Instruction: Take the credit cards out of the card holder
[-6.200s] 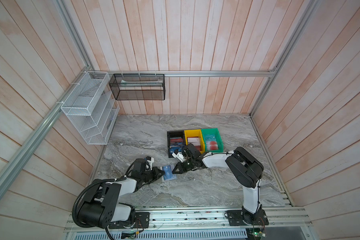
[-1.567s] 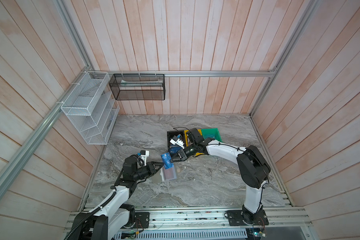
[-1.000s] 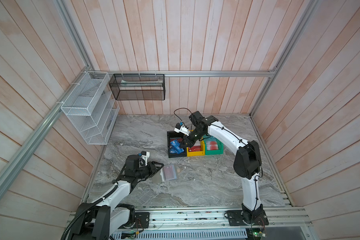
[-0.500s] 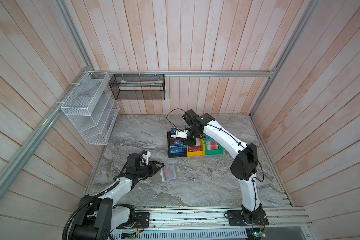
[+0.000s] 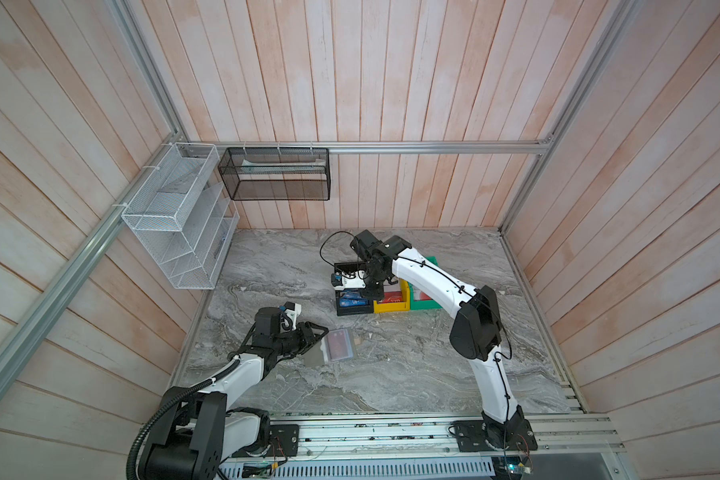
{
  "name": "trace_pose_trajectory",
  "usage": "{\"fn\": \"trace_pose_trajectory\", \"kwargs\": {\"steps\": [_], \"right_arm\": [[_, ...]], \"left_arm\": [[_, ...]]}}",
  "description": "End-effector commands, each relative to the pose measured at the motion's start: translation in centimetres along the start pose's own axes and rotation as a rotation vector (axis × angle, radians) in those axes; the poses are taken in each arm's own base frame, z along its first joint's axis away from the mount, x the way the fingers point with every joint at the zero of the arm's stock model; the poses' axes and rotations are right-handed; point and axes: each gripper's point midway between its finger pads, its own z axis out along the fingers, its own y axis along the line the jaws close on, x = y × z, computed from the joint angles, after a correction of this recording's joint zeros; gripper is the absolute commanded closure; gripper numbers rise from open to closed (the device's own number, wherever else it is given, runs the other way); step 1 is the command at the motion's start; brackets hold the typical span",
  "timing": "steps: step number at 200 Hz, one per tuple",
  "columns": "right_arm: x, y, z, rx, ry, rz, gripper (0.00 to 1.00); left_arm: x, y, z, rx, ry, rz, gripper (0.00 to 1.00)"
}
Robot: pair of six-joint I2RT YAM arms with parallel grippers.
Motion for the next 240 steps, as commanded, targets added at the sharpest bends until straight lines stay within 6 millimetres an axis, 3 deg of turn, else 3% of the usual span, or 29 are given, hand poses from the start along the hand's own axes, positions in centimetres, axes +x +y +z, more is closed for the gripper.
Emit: {"fn": "trace_pose_trajectory", "kwargs": {"steps": [1,79,240], "right_arm": [[0.1,-0.9,0.8,0.030,0.023,-0.013,1.00],[0.3,-1.7,2.1,0.054,0.039,-0.023,1.00],[1.8,-0.1,5.3,-0.007,0.088,-0.042,1.00]], "left_arm": [[-0.9,-0.5,0.0,0.007,-0.024,0.038,0.53],[-1.1,-0.4,0.4,0.008,-0.015,0.043,0.53],[-1.9,0.2,1.2,0.011,0.008,0.041,0.53]]}}
